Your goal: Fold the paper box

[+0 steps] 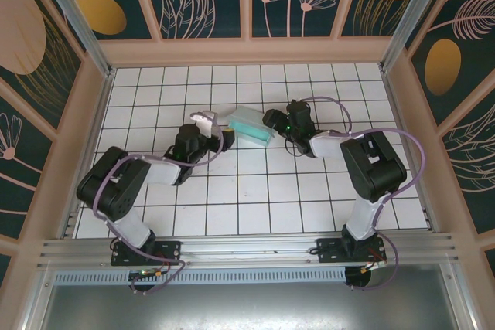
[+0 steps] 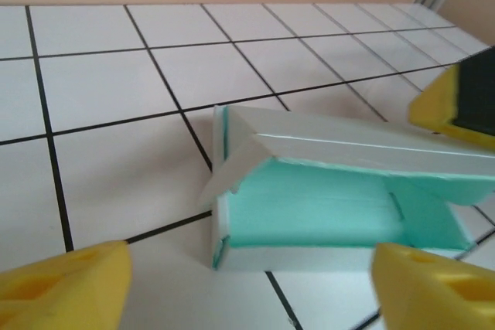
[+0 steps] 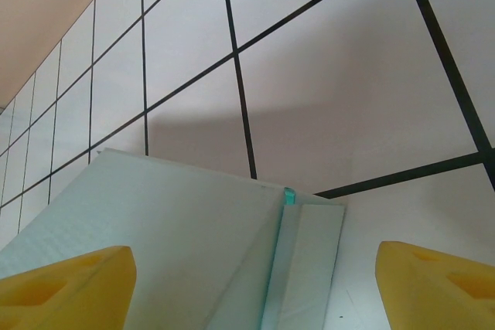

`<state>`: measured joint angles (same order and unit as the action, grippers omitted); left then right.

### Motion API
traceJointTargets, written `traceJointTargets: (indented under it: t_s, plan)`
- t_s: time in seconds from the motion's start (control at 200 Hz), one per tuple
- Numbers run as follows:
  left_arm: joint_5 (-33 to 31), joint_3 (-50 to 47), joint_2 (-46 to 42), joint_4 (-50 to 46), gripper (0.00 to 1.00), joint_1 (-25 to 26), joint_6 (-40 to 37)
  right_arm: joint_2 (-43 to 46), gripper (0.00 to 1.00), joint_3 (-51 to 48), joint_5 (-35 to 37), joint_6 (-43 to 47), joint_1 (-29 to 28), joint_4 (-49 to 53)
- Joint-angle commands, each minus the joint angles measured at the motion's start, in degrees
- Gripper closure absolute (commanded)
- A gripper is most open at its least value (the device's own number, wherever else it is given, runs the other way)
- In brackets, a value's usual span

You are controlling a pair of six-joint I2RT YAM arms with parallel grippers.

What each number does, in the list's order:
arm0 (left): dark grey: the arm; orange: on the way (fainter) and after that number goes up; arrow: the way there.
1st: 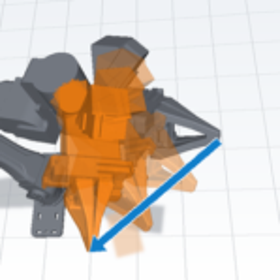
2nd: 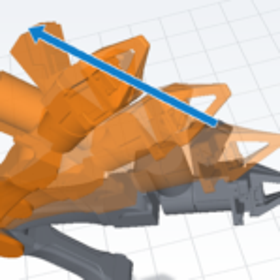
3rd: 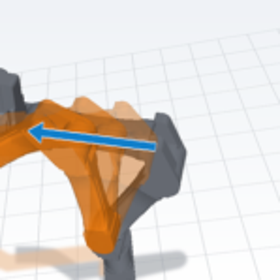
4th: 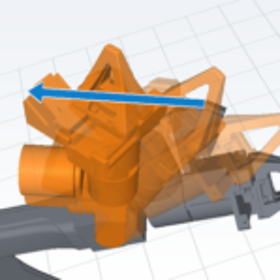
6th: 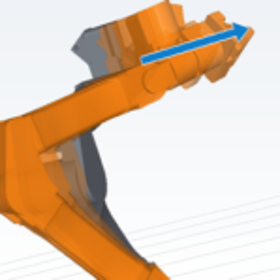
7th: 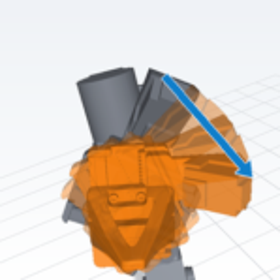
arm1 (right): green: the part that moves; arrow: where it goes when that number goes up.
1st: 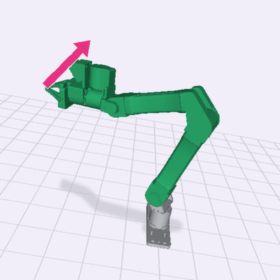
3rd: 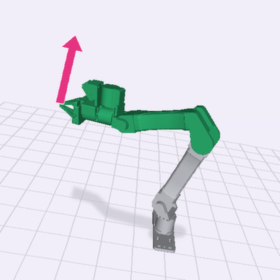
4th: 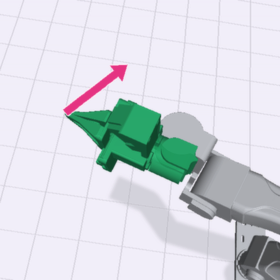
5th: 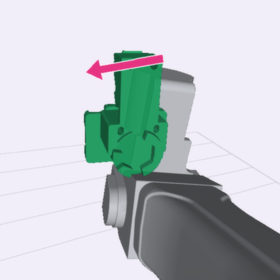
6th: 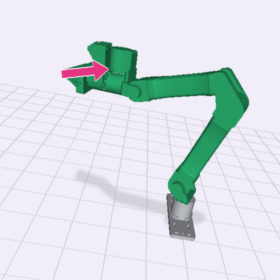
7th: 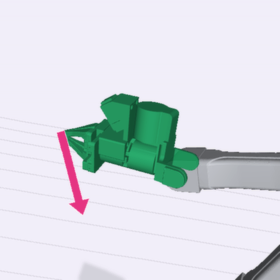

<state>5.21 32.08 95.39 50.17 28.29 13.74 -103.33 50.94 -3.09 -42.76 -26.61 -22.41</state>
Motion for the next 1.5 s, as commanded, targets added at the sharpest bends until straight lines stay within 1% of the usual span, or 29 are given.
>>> traceJointTargets:
  t_s: [0.0, 0.075, 0.125, 0.145, 0.2, 0.245, 0.34, 0.4, 0.495, 0.606, 0.631, 0.666, 0.706, 0.726, 0.766, 0.781, 0.906, 0.941, 0.971, 1.011, 1.086, 1.216, 1.301, 1.361, 1.421, 1.496]
  plan:
    - [3.83, -2.10, -4.60, 3.22, 0.12, -0.06, 2.38, -0.77, 0.19, 0.04, 0.15, 1.22, 0.06, 0.29]
    - [6.11, -2.02, -6.97, 2.82, 0.08, -0.26, 3.77, -0.65, 0.19, -0.55, 0.02, 2.85, -0.15, -0.70]
    - [5.52, -2.09, -8.53, 3.36, 0.05, -0.48, 5.28, -0.50, 0.19, -1.04, 0.38, 3.82, -0.21, -1.24]
    - [5.18, -2.19, -9.06, 3.66, 0.02, -0.56, 6.09, -0.47, 0.19, -1.26, 0.45, 4.17, -0.24, -1.56]
    - [4.33, -1.55, -10.09, 3.63, 0.01, -0.94, 7.65, -0.51, 0.19, -1.99, 0.37, 5.12, -0.21, -2.55]
    - [2.74, 0.80, -10.06, 0.30, 0.01, -1.36, 9.11, -0.54, 0.19, -2.46, 0.07, 5.53, -0.20, -2.99]
    - [0.35, 8.27, -6.84, -11.45, 0.03, -2.85, 12.36, -0.70, 0.19, -2.79, 0.29, 6.95, -0.50, -2.92]
    - [2.08, 12.51, -3.48, -17.59, 0.09, -4.25, 14.32, -0.74, 0.19, -2.69, 1.21, 7.96, -0.90, -2.32]
    - [4.66, 17.22, 1.64, -22.90, 0.20, -5.21, 15.54, -0.79, 0.20, -2.27, 3.60, 9.87, -1.74, -0.73]
    - [9.02, 20.39, 6.90, -25.15, 0.29, -5.18, 15.70, -1.39, 0.28, -1.14, 6.13, 11.46, -2.28, 1.90]
    - [10.05, 21.06, 7.81, -25.60, 0.33, -5.18, 15.57, -1.44, 0.31, -0.89, 6.40, 11.68, -2.30, 2.29]
    - [11.52, 22.31, 9.29, -26.88, 0.35, -5.18, 15.19, -1.67, 0.34, -0.69, 6.43, 11.93, -2.31, 2.54]
    - [14.22, 23.30, 11.30, -28.74, 0.37, -5.22, 14.21, -1.77, 0.37, -0.52, 6.27, 12.13, -2.23, 2.68]
    - [15.58, 25.38, 12.23, -30.07, 0.39, -5.18, 13.63, -1.94, 0.37, -0.29, 6.26, 12.22, -2.23, 2.88]
    - [17.67, 26.41, 13.58, -31.50, 0.40, -5.14, 12.97, -2.26, 0.38, 0.01, 5.90, 12.39, -2.10, 3.00]
    - [18.30, 26.38, 13.95, -31.51, 0.43, -5.10, 12.86, -2.32, 0.39, 0.09, 5.74, 12.48, -2.08, 3.11]
    - [18.54, 24.46, 14.08, -30.84, 0.59, -5.09, 13.34, -3.29, 0.44, 1.52, 4.27, 13.15, -1.37, 3.69]
    - [18.98, 24.03, 13.88, -30.68, 0.60, -5.05, 13.33, -3.67, 0.44, 1.98, 4.24, 13.52, -0.98, 3.77]
    - [19.62, 23.98, 13.67, -30.57, 0.60, -5.05, 13.50, -4.05, 0.44, 2.58, 1.94, 13.85, -0.64, 3.96]
    - [20.85, 23.96, 13.59, -30.26, 0.63, -5.01, 13.71, -4.77, 0.44, 3.66, -0.14, 14.54, -0.09, 4.43]
    - [23.68, 22.76, 13.92, -30.94, 0.64, -4.23, 13.77, -6.35, 0.44, 6.25, -2.86, 16.47, 0.71, 5.89]
    - [23.66, 21.00, 13.07, -31.06, 0.64, -1.70, 14.77, -8.50, 0.44, 10.57, -4.79, 19.16, 1.91, 8.92]
    - [22.08, 19.16, 11.98, -29.40, 0.59, -1.22, 15.99, -8.86, 0.44, 12.10, -5.20, 19.56, 2.98, 9.58]
    - [18.45, 18.90, 11.36, -30.28, 0.55, -1.29, 15.58, -8.18, 0.43, 12.05, -5.43, 19.45, 3.52, 9.20]
    - [16.01, 19.14, 10.97, -30.77, 0.49, -1.52, 15.25, -6.87, 0.40, 11.18, -5.28, 19.15, 3.80, 8.36]
    - [16.13, 18.92, 10.60, -29.05, 0.42, -2.30, 16.56, -4.76, 0.36, 9.13, -5.08, 18.28, 4.26, 6.81]
